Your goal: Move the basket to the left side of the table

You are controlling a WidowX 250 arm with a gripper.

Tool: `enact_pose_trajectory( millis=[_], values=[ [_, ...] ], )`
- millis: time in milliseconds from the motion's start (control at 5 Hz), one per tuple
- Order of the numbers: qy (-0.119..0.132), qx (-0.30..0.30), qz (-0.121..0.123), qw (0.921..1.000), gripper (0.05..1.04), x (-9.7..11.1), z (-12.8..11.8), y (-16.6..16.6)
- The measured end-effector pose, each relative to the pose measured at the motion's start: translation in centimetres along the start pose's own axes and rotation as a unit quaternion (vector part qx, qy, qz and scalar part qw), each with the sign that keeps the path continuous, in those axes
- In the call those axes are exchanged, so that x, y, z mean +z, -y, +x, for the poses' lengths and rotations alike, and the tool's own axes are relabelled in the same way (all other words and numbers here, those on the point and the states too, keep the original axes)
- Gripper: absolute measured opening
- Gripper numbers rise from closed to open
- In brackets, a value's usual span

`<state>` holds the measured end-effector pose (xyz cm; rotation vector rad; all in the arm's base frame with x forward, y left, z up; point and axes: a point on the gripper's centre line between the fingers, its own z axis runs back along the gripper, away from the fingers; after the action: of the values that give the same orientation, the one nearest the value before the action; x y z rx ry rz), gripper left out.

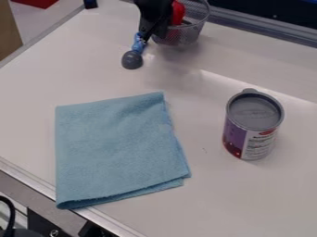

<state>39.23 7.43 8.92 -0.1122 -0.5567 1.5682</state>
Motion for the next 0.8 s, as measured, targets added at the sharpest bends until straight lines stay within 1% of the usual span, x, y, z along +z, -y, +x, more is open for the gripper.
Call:
enact_pose_trajectory(
  millis=[200, 400, 800],
  values=[
    [0.001, 0.007, 0.003, 1.0, 0.057, -0.52, 0.18, 0.15],
    [-0.001, 0.01, 0.004, 0.9999, 0.057, -0.6, 0.11, 0.16],
    [-0.011, -0.001, -0.003, 0.9999, 0.057, -0.74, -0.03, 0.24]
  ],
)
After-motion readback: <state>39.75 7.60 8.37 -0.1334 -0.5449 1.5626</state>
